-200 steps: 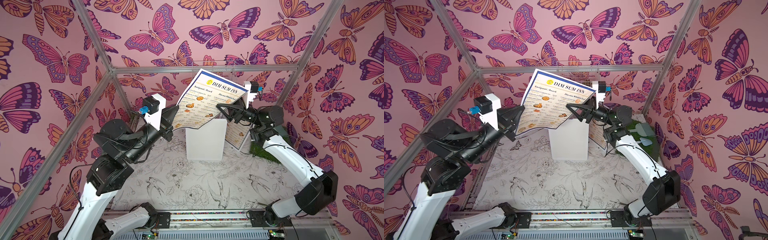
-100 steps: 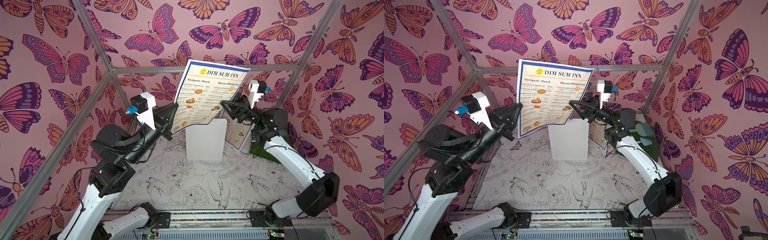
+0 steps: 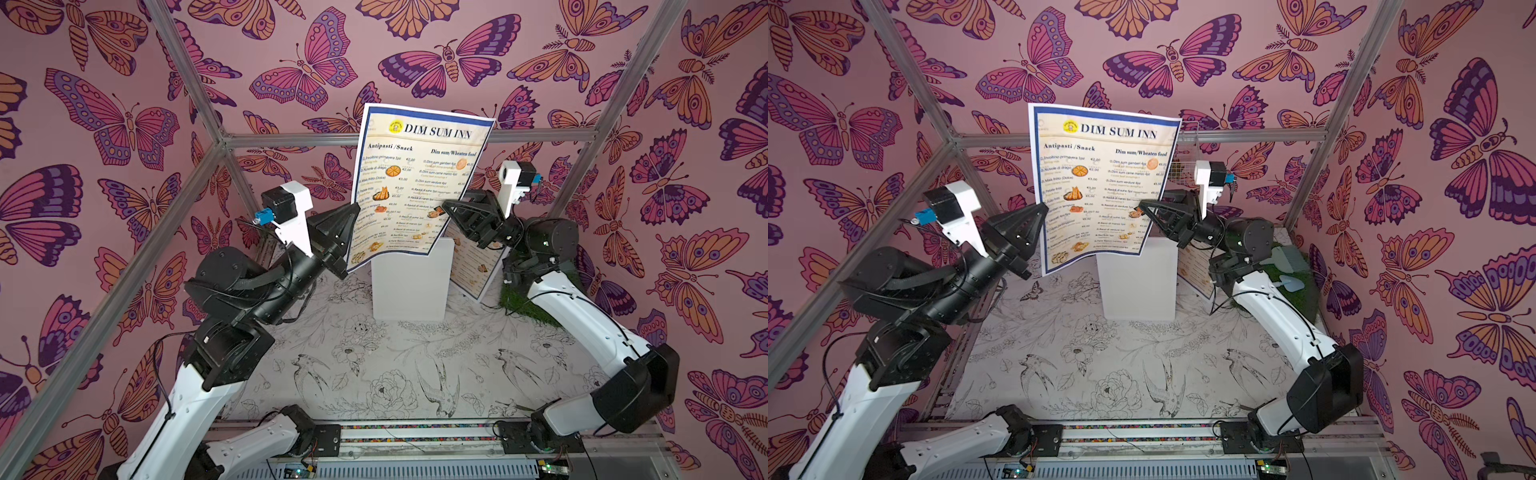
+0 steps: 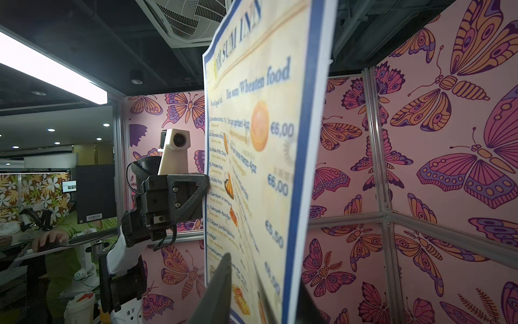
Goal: Insert the menus into the narrow rack
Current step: Pick up the menu from the center of the board.
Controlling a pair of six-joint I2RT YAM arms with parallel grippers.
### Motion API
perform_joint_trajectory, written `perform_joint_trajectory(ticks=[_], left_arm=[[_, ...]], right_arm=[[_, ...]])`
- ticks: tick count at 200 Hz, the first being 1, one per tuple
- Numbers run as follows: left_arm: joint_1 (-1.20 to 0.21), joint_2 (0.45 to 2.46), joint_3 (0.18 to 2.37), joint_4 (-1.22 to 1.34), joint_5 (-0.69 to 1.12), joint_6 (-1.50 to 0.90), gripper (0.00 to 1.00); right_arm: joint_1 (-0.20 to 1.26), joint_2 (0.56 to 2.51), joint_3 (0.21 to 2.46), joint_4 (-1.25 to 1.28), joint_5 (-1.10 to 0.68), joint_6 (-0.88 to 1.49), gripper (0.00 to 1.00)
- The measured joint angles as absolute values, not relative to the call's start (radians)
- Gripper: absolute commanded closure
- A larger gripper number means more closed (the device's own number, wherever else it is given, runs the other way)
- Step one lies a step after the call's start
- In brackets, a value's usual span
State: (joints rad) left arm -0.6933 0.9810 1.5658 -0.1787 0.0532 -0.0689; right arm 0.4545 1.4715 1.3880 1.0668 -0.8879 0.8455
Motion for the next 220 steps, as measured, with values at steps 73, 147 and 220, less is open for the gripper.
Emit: perform_joint_trajectory(ticks=[73,147,220], left_arm=[[-0.693,0.982,1.566,-0.180,0.048,-0.069,1.00],[-0.675,1.020,1.565,-0.217,0.131,-0.102,0.61],[-0.400,1.169,1.579,-0.179,0.529,-0.284,0.62]], right_arm=[[0.455,1.425,1.388,1.010,-0.884,0.784,1.00],[0.456,1.283,1.387,0.616,-0.868,0.525,1.00],[0.456,1.242,1.506,0.118,-0.741,0.381,1.00]])
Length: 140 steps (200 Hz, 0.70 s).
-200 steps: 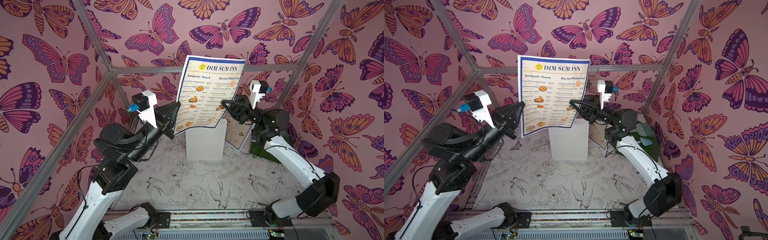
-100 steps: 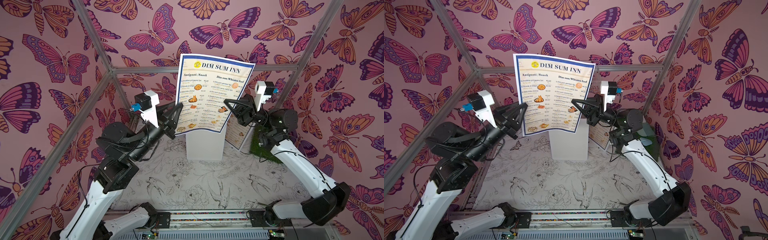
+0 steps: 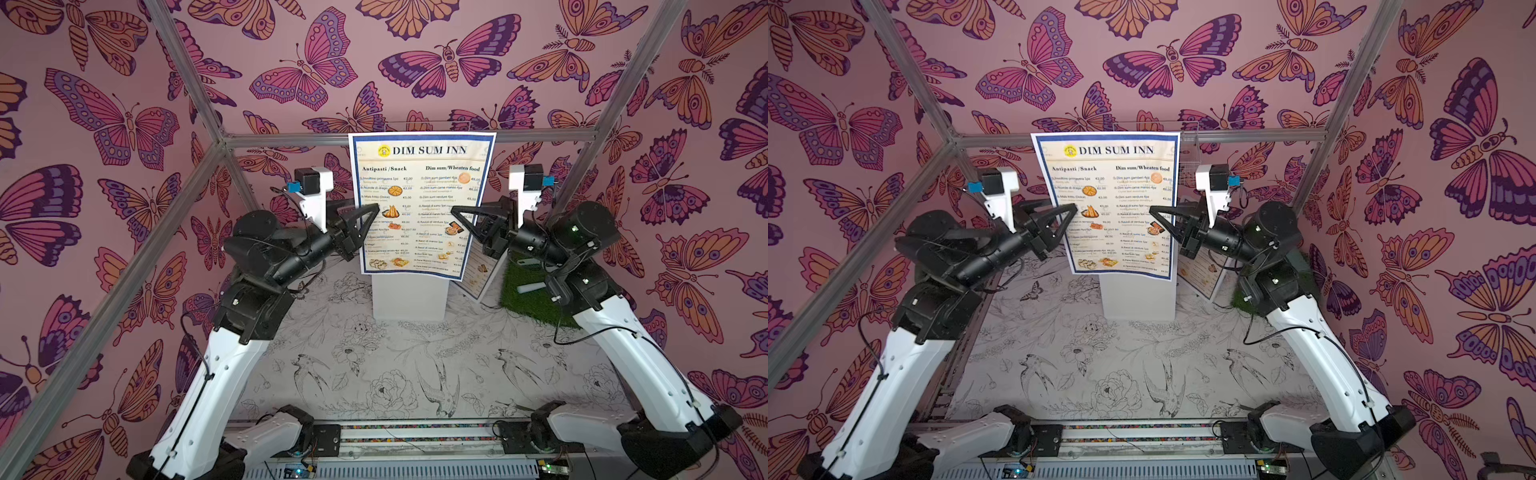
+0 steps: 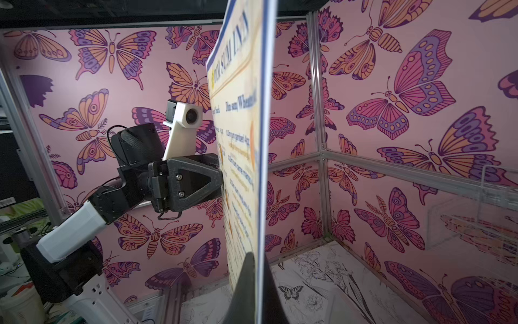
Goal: Insert the menus into the narrow rack
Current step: Pick up the menu from the center of the board, then insert the menu into the narrow rack.
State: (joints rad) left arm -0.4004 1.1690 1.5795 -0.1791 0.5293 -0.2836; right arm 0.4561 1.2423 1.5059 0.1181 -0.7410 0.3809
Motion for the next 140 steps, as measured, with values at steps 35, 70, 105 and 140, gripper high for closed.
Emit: perform_joint_trajectory(ticks=[35,70,105,140], left_arm=[[-0.361,1.256,1.582,-0.130,0.692,-0.336,0.65],[-0.315,1.274,1.575,-0.033,0.788,-0.387,0.66],[-0.287,1.282,1.575,0.029,0.849,-0.403,0.66],[-0.263,1.326,1.584,-0.009,0.893,-0.374,0.69]], right_arm=[[0.456,1.295,1.597,-0.009,-0.668,0.347,1.00],[0.451,1.354,1.651,-0.066,-0.636,0.336,1.00],[0.439,1.377,1.662,-0.084,-0.653,0.337,1.00],[0.431,1.374,1.664,-0.091,-0.696,0.336,1.00]])
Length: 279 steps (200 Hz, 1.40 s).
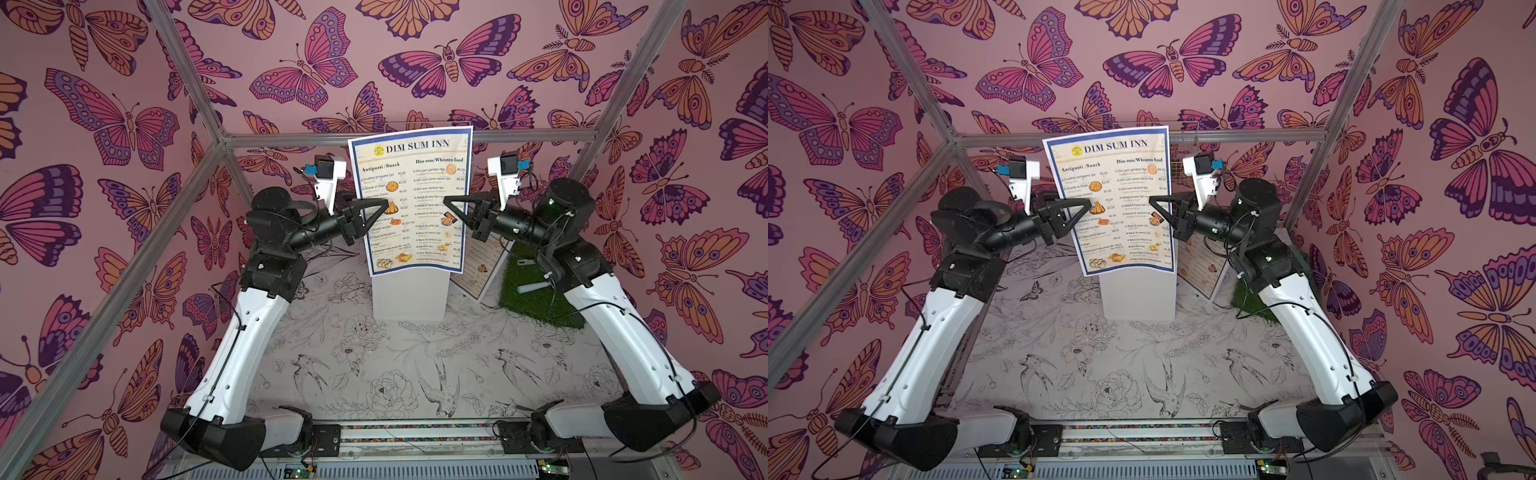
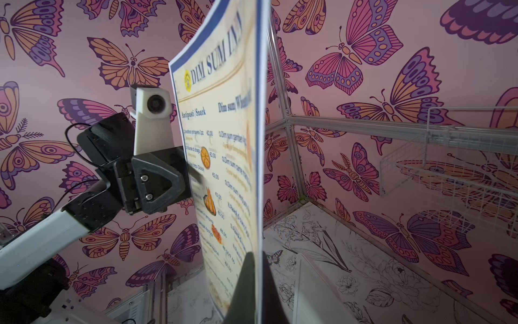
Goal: Insert the menus into the narrow rack
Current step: Insert the menu into the narrow rack.
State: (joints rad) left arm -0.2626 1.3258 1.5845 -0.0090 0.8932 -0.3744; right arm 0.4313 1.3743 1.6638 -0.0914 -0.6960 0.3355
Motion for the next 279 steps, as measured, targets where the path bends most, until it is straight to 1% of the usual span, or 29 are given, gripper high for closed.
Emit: perform_joint_trajectory(ticks=[69,166,234,241,250,258,279], left_arm=[[-0.255,1.338,1.584,-0.033,0.932,-0.368,0.70],[-0.253,1.338,1.584,-0.031,0.978,-0.366,0.81],[-0.253,1.338,1.584,-0.036,0.983,-0.351,0.97],[-0.253,1.338,1.584,-0.035,0.983,-0.350,0.98],[-0.253,1.338,1.584,-0.035,0.983,-0.350,0.99],[-0.253,1.338,1.584,-0.035,0.982,-0.350,1.00],[-0.253,1.338,1.584,-0.032,0.978,-0.358,1.00]], right_arm=[[0.431,1.347,1.662,-0.090,-0.700,0.335,1.00],[0.422,1.340,1.662,-0.135,-0.700,0.289,1.00],[0.419,1.327,1.662,-0.139,-0.700,0.283,1.00],[0.419,1.327,1.662,-0.139,-0.700,0.283,0.93],[0.417,1.327,1.661,-0.139,-0.701,0.288,0.78],[0.413,1.327,1.658,-0.135,-0.706,0.293,0.63],[0.377,1.322,1.615,-0.081,-0.733,0.329,0.45]])
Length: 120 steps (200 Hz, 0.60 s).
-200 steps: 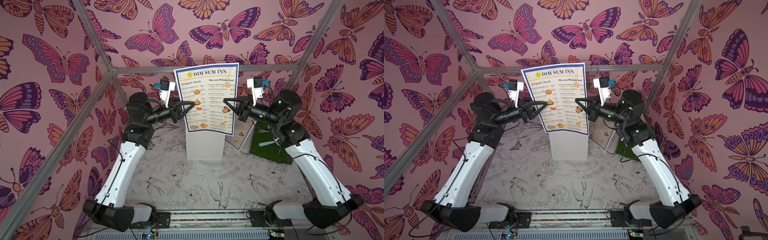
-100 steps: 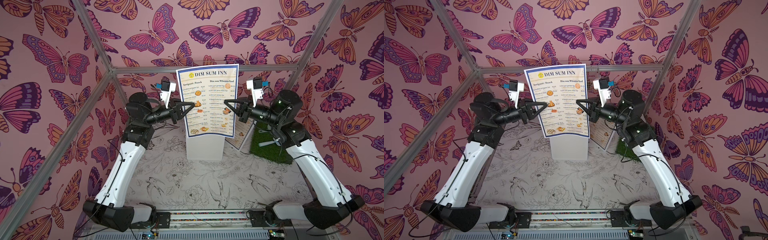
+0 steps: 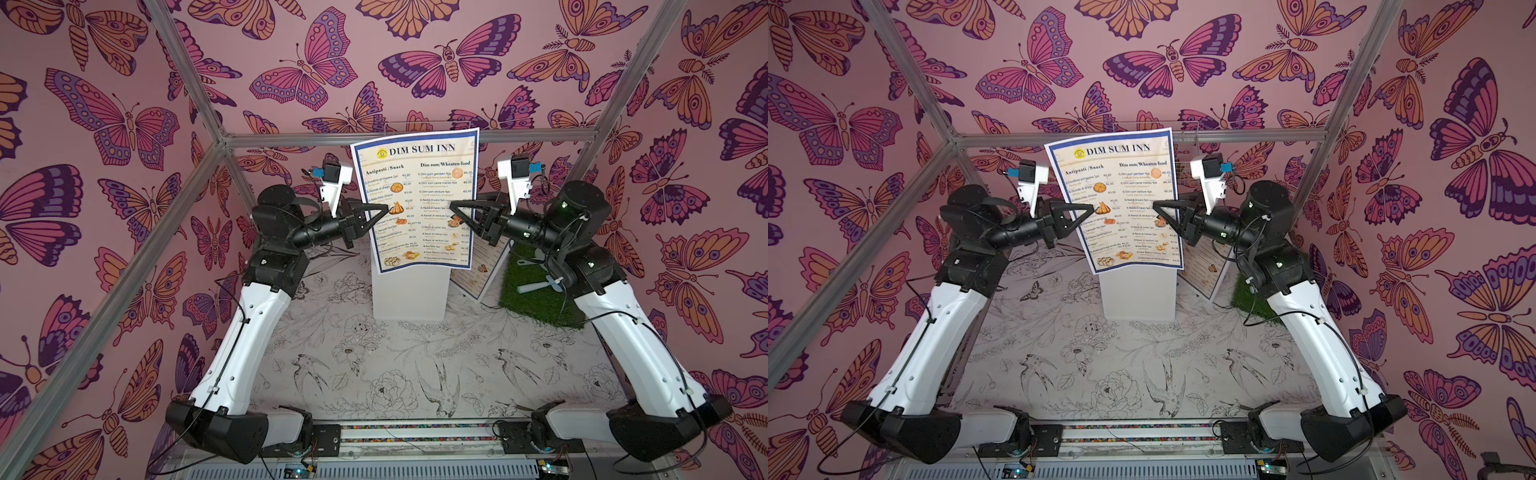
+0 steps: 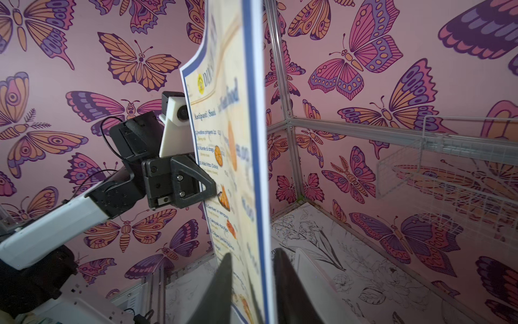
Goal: Insert the menus into the narrow rack
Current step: Insert the menu into the narrow rack.
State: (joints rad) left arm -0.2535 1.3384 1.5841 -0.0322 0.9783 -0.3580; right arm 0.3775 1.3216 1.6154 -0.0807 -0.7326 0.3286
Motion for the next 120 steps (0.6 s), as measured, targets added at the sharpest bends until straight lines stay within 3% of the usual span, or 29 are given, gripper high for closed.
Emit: perform_joint_trajectory(ticks=[51,120], left_arm=[[-0.253,1.370,1.595,0.030,0.964,-0.421,1.00],[-0.249,1.486,1.696,0.045,0.944,-0.439,1.00]], right_arm=[[0.287,1.332,1.422,0.182,-0.834,0.508,0.41],[0.269,1.391,1.371,0.440,-0.928,0.637,0.43]])
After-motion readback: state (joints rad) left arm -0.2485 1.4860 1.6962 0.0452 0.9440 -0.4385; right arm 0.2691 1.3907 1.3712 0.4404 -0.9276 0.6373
